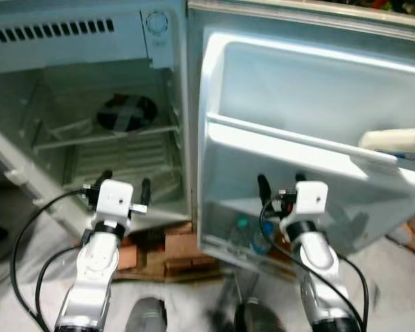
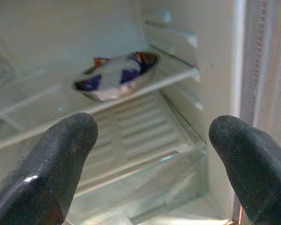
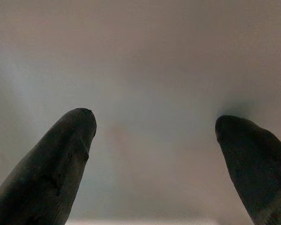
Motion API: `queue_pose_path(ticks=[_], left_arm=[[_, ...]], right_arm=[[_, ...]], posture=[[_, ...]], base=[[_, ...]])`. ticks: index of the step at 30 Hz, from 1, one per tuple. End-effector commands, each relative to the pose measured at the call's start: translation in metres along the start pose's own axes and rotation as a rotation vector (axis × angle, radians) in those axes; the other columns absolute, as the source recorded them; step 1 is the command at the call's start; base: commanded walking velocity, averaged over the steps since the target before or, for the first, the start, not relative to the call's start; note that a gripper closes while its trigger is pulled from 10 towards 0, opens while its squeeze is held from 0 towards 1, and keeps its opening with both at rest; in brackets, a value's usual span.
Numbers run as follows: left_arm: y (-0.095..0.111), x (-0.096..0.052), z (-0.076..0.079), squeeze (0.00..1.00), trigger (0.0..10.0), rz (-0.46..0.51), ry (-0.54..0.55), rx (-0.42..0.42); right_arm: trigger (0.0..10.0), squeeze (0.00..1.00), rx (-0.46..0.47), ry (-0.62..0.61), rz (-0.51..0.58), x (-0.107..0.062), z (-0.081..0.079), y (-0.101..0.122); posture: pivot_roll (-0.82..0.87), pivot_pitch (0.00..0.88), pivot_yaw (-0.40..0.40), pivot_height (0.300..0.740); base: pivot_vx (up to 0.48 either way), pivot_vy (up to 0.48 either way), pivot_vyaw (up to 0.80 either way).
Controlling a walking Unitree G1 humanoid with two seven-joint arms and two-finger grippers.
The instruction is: Restocking fridge
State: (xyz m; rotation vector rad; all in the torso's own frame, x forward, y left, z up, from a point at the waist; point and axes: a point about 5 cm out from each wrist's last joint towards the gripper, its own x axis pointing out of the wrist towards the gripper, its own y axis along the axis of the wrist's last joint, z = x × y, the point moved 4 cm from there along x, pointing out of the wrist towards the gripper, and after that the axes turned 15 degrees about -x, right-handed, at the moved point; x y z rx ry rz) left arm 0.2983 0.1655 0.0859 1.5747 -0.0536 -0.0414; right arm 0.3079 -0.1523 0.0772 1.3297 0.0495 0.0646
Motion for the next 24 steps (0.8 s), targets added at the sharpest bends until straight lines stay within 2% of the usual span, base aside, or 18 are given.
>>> queue_pose_path(ticks=[1,7,16,24], left_arm=[[-0.003,-0.001,-0.001,0.0,10.0,-0.015,0.004,-0.001],[-0.006,-0.002,-0.001,0.0,10.0,-0.027,0.004,-0.003],[-0.004,-0.002,0.002,0.0,10.0,-0.024,-0.003,0.003],[-0.003,-0.002,0.004,0.0,10.0,-0.021,-0.011,0.023]], right_arm=[[10.0,0.0,0.0,-0.008,0.029,0.003,0.003,0.009],[10.0,0.0,0.031,0.03,-0.002,0.001,-0.006,0.003],[10.0,0.0,0.037,0.046,-0.005,-0.001,-0.009,0.002],[10.0,0.0,0.027,0.059,-0.003,-0.001,-0.009,0.001]], posture=[[0.09,0.01,-0.029,0.74],[0.09,0.014,-0.03,0.74],[0.09,0.02,-0.027,0.74],[0.09,0.019,-0.025,0.74]], base=[[0.0,0.0,0.0],[0.0,0.0,0.0],[-0.285,0.0,0.0],[-0.249,-0.277,0.0]])
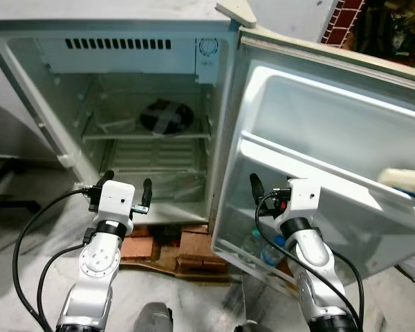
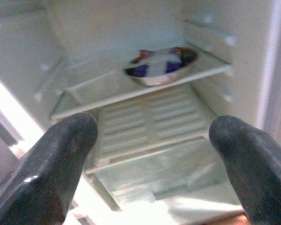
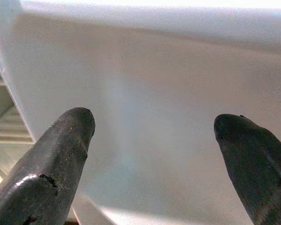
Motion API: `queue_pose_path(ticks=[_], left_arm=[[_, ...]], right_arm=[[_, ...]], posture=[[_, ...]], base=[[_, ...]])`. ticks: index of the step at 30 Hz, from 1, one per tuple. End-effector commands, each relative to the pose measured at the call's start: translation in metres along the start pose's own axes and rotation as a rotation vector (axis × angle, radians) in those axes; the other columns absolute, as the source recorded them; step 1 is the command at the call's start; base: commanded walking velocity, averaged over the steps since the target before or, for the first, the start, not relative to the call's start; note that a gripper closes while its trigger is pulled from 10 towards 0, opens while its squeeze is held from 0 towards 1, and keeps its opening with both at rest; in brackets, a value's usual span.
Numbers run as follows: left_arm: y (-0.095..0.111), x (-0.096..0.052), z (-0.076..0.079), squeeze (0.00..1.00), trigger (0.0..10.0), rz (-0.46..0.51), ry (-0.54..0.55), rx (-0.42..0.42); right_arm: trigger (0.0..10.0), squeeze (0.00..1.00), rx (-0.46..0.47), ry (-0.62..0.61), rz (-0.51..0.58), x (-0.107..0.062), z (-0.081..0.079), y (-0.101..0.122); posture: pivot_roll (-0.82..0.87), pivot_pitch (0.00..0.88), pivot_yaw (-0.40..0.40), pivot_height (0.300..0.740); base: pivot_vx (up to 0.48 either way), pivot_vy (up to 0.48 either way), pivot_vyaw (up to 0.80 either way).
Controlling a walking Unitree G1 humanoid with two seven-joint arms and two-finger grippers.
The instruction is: Restocking fridge
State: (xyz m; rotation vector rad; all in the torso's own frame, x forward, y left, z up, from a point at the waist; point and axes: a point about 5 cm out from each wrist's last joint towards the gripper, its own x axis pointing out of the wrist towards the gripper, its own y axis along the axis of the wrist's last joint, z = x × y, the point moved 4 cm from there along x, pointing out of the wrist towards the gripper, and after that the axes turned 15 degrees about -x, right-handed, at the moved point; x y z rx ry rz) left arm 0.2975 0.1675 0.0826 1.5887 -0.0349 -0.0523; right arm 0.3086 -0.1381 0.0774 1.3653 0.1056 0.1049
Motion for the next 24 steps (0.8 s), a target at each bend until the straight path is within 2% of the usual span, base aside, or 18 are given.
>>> queue_pose_path(ticks=[1,4,17,24], left_arm=[[0.001,-0.001,0.006,0.0,10.0,-0.001,-0.017,0.011],[-0.002,0.0,0.005,0.0,10.0,-0.008,-0.017,0.009],[-0.004,0.002,0.006,0.0,10.0,-0.016,-0.022,0.021],[-0.005,0.003,0.005,0.0,10.0,-0.018,-0.02,0.026]], right_arm=[[10.0,0.0,-0.018,0.001,0.002,-0.003,0.004,-0.002],[10.0,0.0,-0.043,0.027,0.023,-0.003,0.0,0.002],[10.0,0.0,-0.003,0.098,0.014,-0.002,-0.011,0.0],[10.0,0.0,-0.032,0.092,0.042,-0.001,-0.007,0.004]], posture=[[0.09,0.019,-0.025,0.74],[0.09,0.018,-0.024,0.74],[0.09,0.013,-0.028,0.74],[0.09,0.014,-0.03,0.74]], base=[[0.0,-0.319,0.0],[0.0,-0.326,0.0],[0.0,-0.382,0.0],[0.0,-0.392,0.12]])
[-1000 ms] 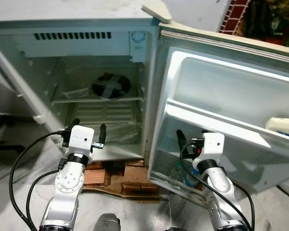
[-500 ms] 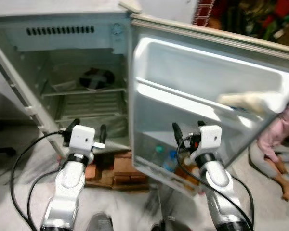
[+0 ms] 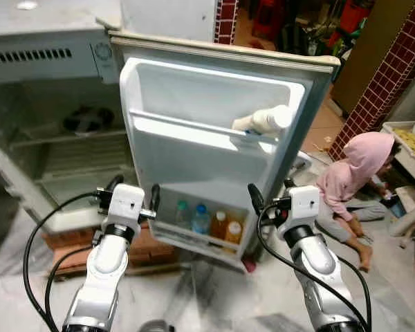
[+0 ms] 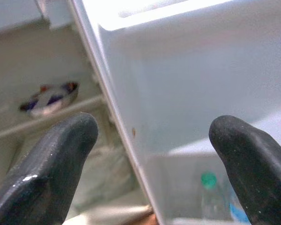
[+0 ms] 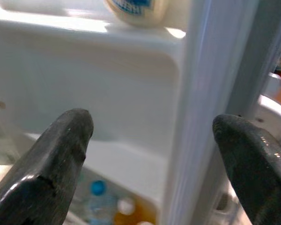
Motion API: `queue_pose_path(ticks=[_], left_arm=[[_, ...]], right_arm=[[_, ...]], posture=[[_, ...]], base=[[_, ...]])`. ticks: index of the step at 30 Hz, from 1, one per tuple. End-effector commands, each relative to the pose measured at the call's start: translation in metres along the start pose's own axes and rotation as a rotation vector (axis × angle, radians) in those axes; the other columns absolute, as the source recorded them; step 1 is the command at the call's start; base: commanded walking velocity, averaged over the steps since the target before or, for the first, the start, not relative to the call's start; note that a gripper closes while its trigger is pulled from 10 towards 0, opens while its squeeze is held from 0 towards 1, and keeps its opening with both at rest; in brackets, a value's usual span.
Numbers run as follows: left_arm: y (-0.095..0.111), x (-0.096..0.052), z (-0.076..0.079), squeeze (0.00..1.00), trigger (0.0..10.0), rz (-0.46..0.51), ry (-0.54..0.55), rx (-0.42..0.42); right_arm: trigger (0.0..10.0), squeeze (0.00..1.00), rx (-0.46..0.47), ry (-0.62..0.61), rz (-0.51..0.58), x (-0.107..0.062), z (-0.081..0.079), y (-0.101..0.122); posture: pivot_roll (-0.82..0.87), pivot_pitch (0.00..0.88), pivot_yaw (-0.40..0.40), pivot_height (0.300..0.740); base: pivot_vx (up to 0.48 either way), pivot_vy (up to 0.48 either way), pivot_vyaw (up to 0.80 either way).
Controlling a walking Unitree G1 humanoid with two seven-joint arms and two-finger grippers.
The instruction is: Restocking fridge
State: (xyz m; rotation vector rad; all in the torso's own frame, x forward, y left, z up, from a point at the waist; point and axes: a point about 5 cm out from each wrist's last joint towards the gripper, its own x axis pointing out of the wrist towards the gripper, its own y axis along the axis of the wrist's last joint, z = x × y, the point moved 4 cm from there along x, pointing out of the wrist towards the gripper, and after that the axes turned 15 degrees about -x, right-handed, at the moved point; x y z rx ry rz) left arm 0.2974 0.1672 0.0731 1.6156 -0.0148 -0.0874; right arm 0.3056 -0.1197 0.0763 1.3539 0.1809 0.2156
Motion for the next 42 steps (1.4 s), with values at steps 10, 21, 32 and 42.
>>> queue_pose_path(ticks=[10,21,32,42], left_arm=[[0.003,0.001,0.001,0.0,10.0,0.02,0.007,-0.01],[0.002,0.0,0.0,0.0,10.0,0.011,0.016,-0.005],[-0.001,-0.001,-0.003,0.0,10.0,-0.004,0.027,0.001],[-0.004,-0.005,-0.011,0.0,10.0,-0.012,0.076,-0.003]], right_arm=[[10.0,0.0,-0.04,-0.072,-0.038,0.002,0.02,-0.006],[10.0,0.0,-0.057,-0.097,0.019,0.01,0.031,0.007],[10.0,0.0,-0.052,-0.109,0.031,0.013,0.035,0.009],[10.0,0.0,-0.058,-0.077,0.02,0.023,0.031,0.008]], posture=[[0.09,0.023,-0.03,0.74],[0.09,0.026,-0.029,0.74],[0.1,0.028,-0.032,0.74],[0.1,0.028,-0.034,0.74]], base=[[0.0,-0.096,0.04],[0.0,-0.208,0.24],[0.0,-0.338,0.19],[0.0,0.0,0.0]])
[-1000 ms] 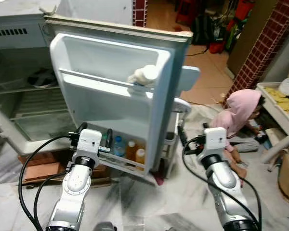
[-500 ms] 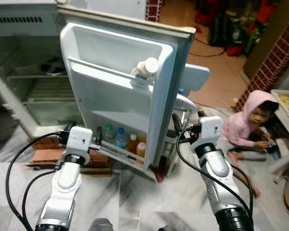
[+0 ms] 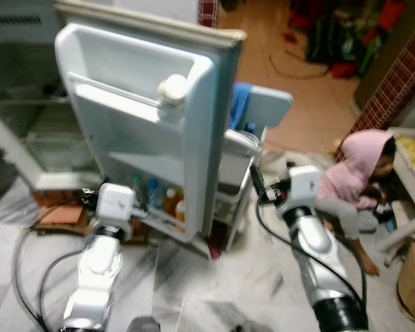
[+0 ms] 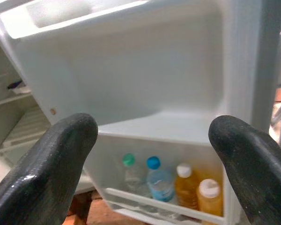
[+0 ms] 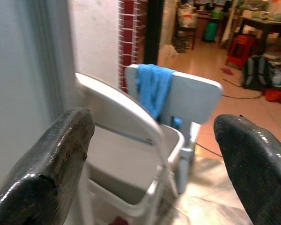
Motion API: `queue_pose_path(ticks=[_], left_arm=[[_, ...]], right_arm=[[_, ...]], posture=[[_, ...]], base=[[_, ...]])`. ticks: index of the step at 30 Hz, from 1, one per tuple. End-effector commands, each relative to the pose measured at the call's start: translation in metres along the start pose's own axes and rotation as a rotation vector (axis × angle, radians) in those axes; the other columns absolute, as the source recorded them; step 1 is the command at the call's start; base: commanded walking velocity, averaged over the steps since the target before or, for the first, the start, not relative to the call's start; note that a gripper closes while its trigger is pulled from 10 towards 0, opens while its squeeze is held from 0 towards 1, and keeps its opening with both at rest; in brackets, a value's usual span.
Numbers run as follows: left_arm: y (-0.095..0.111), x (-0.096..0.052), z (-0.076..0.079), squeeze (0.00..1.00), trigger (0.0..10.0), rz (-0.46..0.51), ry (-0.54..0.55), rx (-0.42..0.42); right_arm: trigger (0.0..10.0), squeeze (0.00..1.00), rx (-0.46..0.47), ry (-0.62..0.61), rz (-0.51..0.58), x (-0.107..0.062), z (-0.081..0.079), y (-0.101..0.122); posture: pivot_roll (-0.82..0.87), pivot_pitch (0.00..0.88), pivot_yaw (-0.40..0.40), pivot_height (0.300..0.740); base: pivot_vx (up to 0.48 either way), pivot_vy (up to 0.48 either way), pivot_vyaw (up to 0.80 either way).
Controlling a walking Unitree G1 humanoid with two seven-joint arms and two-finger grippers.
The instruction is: Restocking fridge
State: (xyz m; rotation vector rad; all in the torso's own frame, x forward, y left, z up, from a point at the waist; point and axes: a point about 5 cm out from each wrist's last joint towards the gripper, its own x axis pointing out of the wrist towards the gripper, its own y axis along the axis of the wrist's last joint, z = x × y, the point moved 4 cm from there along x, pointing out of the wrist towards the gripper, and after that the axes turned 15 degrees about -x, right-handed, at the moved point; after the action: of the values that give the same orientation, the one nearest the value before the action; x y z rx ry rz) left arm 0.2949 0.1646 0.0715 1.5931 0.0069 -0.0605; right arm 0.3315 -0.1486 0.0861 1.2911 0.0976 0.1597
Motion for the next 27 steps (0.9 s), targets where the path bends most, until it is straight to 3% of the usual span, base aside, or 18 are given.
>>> queue_pose_path(ticks=[1,3,6,8,17,24,27], left_arm=[[-0.005,-0.004,-0.019,0.0,10.0,-0.03,0.073,0.034],[-0.009,-0.006,-0.025,0.0,10.0,-0.047,0.1,0.034],[-0.021,-0.015,-0.051,0.0,10.0,-0.115,0.231,0.009],[-0.022,-0.018,-0.059,0.0,10.0,-0.124,0.263,0.008],[-0.023,-0.026,-0.064,0.0,10.0,-0.122,0.298,0.004],[-0.022,-0.024,-0.058,0.0,10.0,-0.135,0.276,0.003],[-0.024,-0.023,-0.058,0.0,10.0,-0.146,0.266,0.001]], right_arm=[[10.0,0.0,0.007,0.009,0.031,0.011,-0.003,0.01],[10.0,0.0,0.001,0.006,0.042,0.016,-0.002,0.013],[10.0,0.0,-0.045,0.009,0.091,0.038,0.0,0.032],[10.0,0.0,-0.034,0.006,0.092,0.047,-0.001,0.037],[10.0,0.0,0.027,0.003,0.115,0.064,-0.015,0.053],[10.0,0.0,0.027,-0.033,0.105,0.081,-0.024,0.069],[10.0,0.0,0.124,0.019,0.116,0.086,-0.032,0.078]], posture=[[0.1,0.031,-0.032,0.74],[0.1,0.033,-0.033,0.74],[0.13,0.044,-0.043,0.74],[0.14,0.05,-0.049,0.74],[0.18,0.054,-0.059,0.74],[0.18,0.05,-0.055,0.74],[0.18,0.05,-0.053,0.74]], base=[[0.0,0.0,0.0],[0.0,0.0,0.0],[0.0,0.0,0.52],[0.0,0.0,0.79],[0.0,0.0,0.78],[0.0,0.0,0.0],[0.0,0.0,0.0]])
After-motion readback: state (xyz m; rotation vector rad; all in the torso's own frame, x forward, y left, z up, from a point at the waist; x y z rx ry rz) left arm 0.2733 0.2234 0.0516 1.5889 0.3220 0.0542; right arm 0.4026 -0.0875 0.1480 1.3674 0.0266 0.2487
